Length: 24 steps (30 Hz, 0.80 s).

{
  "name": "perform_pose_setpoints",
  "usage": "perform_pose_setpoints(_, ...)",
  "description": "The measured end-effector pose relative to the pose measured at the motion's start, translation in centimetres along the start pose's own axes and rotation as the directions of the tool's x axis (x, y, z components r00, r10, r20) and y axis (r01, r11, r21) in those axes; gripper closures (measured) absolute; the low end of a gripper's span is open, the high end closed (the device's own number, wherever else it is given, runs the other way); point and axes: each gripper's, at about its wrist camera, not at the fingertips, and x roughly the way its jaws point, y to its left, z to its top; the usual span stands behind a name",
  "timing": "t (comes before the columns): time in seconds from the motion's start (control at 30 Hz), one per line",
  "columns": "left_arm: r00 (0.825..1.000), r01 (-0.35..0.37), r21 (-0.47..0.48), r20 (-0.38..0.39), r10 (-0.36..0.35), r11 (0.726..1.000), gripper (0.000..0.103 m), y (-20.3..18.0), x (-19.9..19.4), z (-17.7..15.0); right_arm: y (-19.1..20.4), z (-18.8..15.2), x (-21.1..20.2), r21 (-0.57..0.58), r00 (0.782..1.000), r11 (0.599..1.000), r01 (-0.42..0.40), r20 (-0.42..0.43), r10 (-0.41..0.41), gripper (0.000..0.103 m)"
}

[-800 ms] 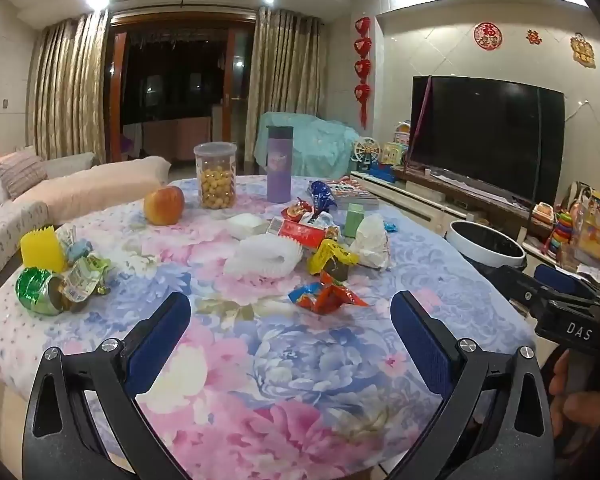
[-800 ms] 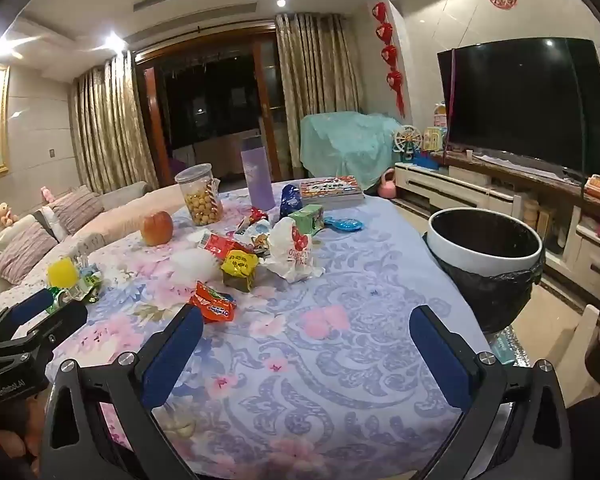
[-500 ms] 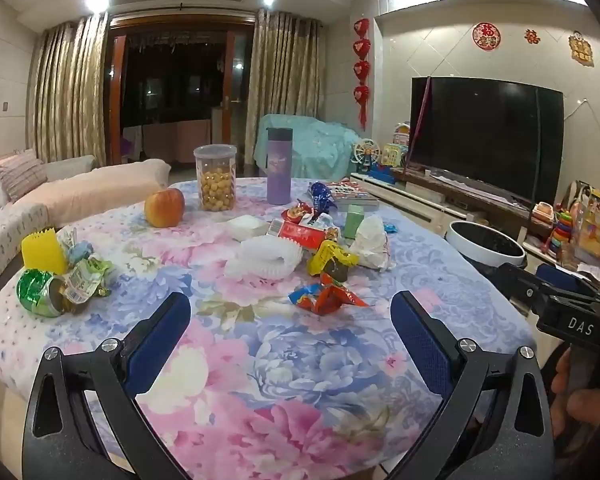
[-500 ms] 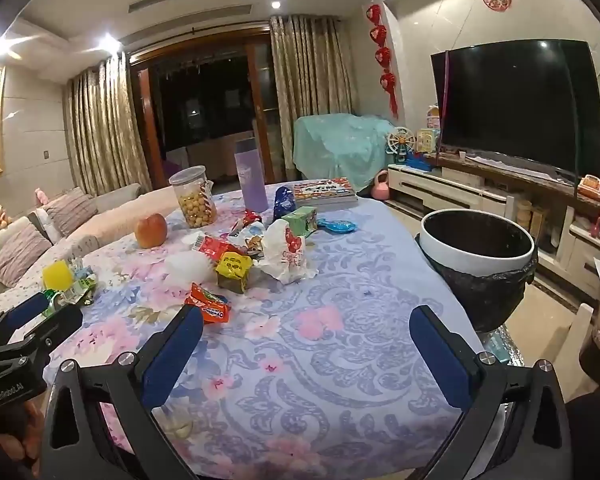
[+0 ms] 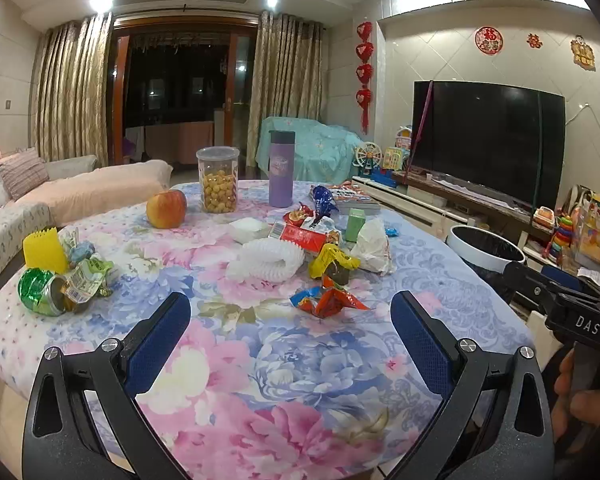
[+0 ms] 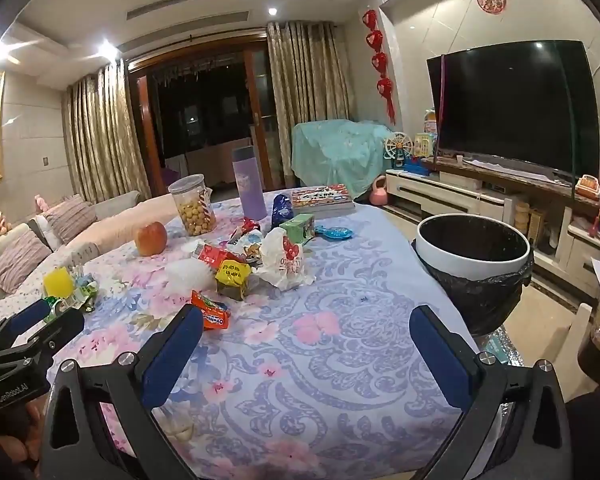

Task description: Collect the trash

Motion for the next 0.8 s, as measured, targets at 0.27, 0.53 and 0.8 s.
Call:
perform_pose_setpoints(0.27, 1.0, 0.0, 0.002, 0.006, 0.0, 1.0, 0.0, -0.3, -0.19, 0.11, -0.09, 0.15, -0.16, 0.002, 1.0, 1.0, 0.001, 0.006, -0.001, 0.0)
perform_pose_setpoints(0.53, 1.0, 0.003, 0.004, 0.007, -0.003, 1.0, 0.0, -0.32, -0.16, 0.12, -0.22, 0.16, -0.23, 0.002, 1.0, 1.0, 0.001, 0.009, -0.001, 0.0)
perform_pose_setpoints(0.8, 1.0, 0.002, 0.003, 0.008, -0.002, 1.0, 0.0, -0.39, -0.02, 0.1, -0.12, 0.13, -0.38, -0.001, 1.0, 1.0, 0.0, 0.012, 0.0, 0.0)
